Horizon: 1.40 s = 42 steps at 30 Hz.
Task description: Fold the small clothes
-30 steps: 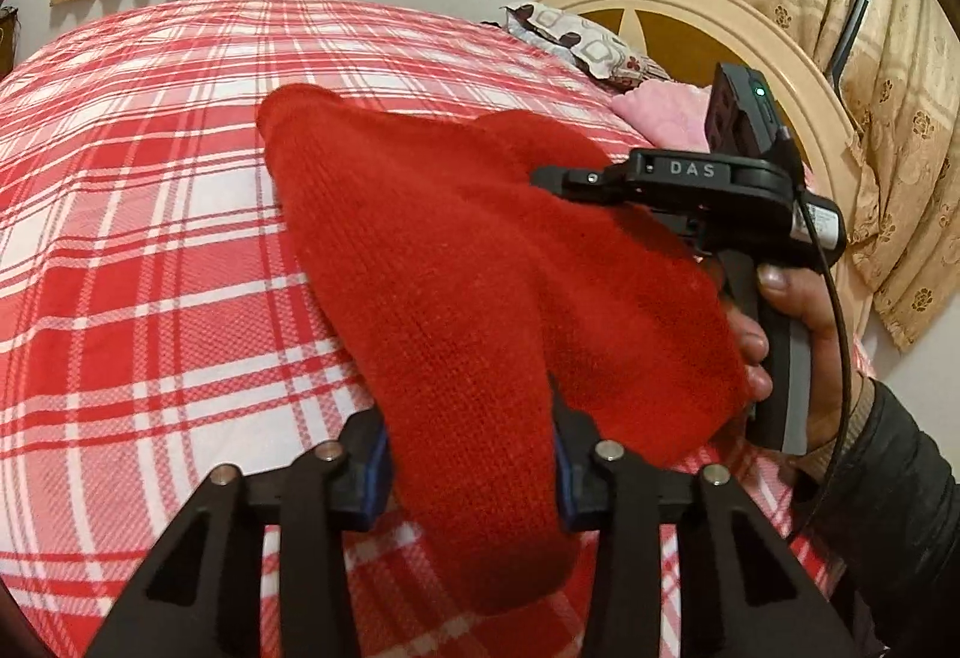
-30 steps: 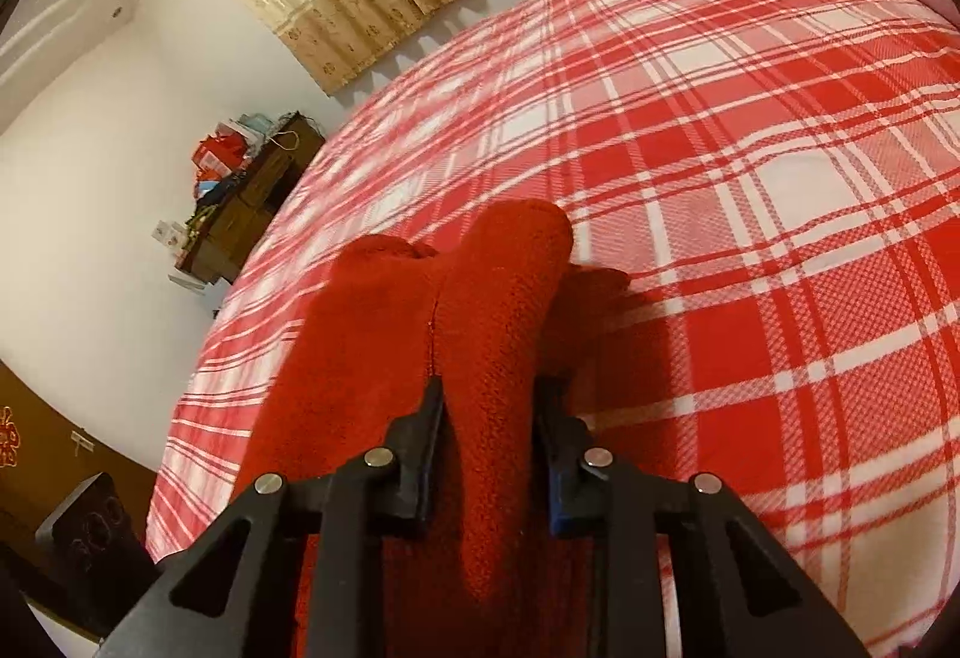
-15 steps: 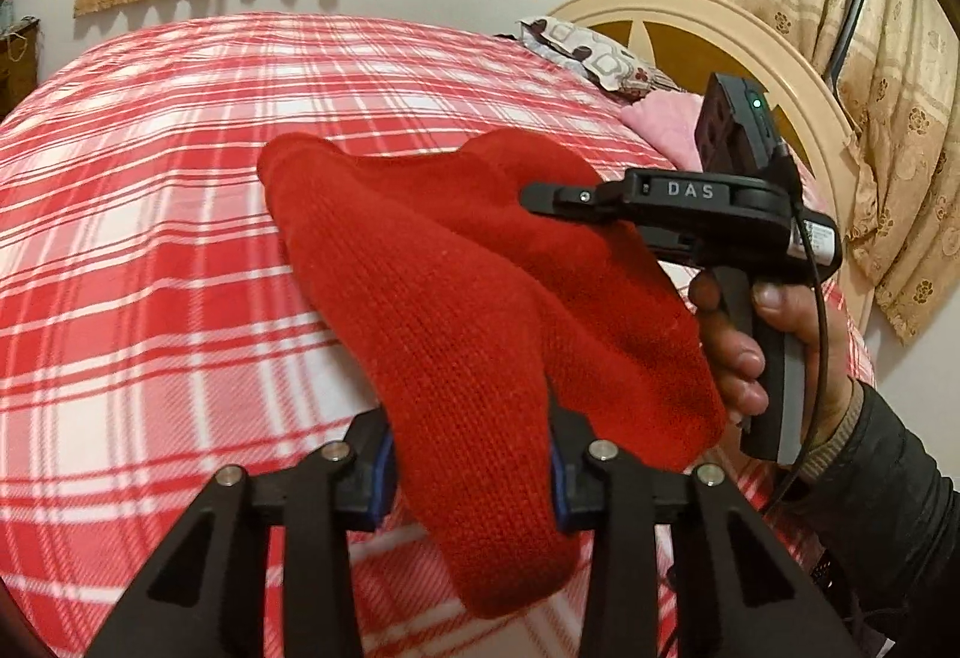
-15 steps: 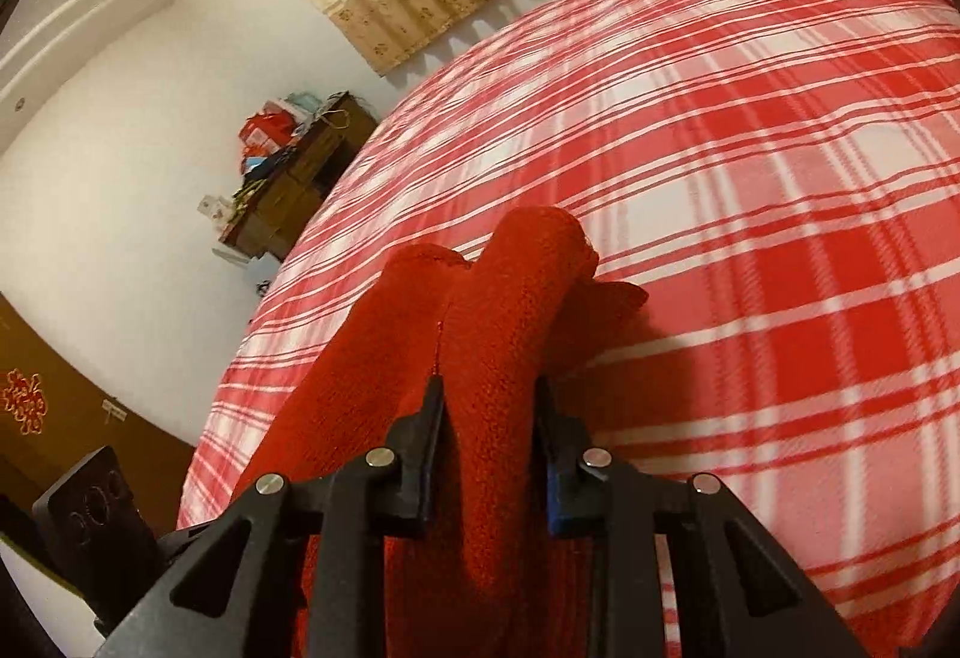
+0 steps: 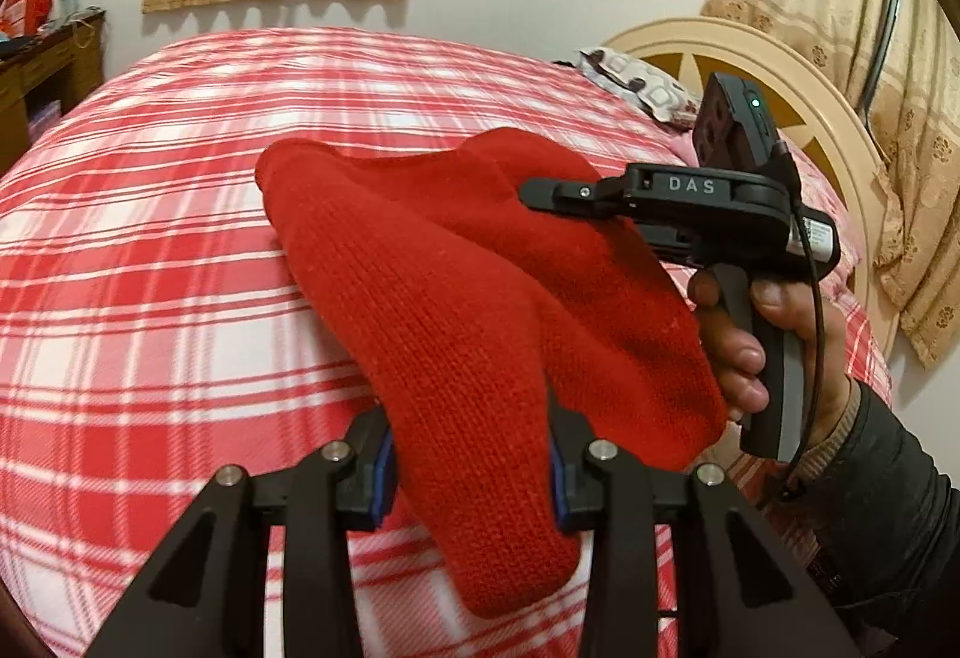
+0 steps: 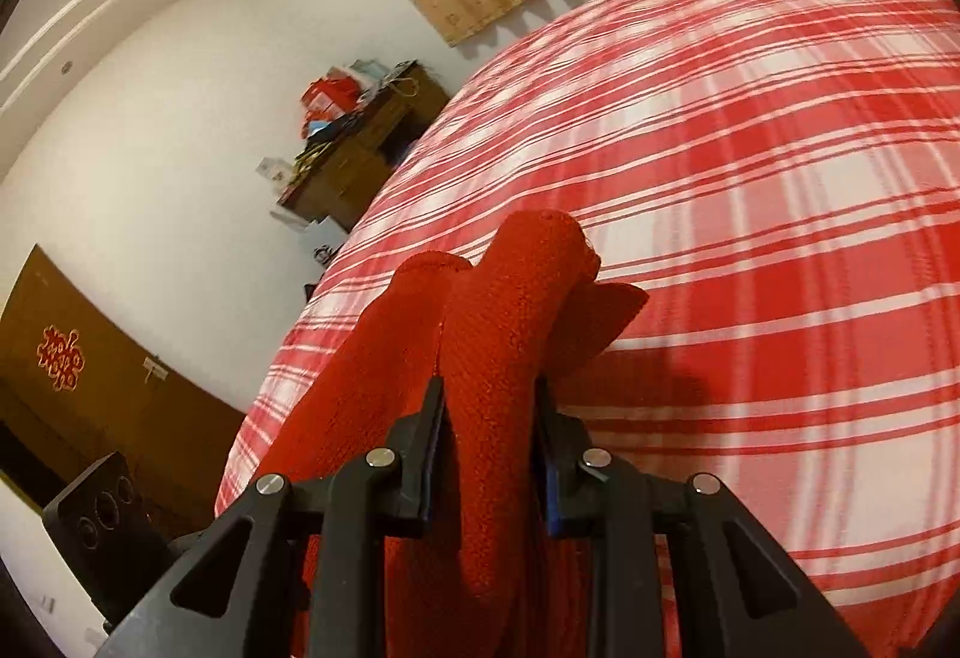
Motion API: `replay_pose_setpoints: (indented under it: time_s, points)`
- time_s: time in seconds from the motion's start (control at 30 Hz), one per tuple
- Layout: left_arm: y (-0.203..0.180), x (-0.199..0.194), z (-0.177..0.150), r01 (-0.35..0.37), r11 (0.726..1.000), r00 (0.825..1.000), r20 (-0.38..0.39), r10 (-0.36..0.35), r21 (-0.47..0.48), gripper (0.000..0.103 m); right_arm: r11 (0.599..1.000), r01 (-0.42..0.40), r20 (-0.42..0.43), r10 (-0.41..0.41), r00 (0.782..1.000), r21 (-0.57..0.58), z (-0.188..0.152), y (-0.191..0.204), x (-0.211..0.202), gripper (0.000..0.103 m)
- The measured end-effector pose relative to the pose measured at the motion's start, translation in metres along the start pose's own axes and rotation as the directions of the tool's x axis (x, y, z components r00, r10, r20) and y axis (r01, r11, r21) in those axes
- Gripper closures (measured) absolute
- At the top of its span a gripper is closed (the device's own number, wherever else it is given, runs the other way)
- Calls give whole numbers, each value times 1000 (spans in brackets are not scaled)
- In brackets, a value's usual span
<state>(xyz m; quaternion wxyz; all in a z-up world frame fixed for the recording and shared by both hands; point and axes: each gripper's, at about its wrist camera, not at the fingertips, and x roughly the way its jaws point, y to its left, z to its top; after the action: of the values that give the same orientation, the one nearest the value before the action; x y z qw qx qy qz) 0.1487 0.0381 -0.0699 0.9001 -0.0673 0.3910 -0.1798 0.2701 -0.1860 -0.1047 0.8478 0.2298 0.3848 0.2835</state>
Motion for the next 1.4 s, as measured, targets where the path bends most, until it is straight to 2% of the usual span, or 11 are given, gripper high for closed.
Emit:
replay_pose_setpoints:
  time_s: [0.37,0.57,0.77,1.17,1.4]
  points:
    - [41,-42,-24,-80,995,996,43,83,-66,64,994,-81,-61,77,995,-68,-16,66,49,77]
    - [63,-59,-38,-138,985,988,59,144,-102,64,988,-108,-107,97,990,-110,-24,96,77,77]
    - [83,-70,-46,-166,976,982,69,177,-140,64,981,-144,-141,125,982,-130,-31,123,104,77]
    - [116,-70,-81,-218,957,974,14,225,-193,64,979,-160,-231,127,965,-129,-58,135,148,77]
    - [119,-76,-92,-218,954,974,14,226,-208,64,976,-167,-240,131,962,-139,-60,147,157,77]
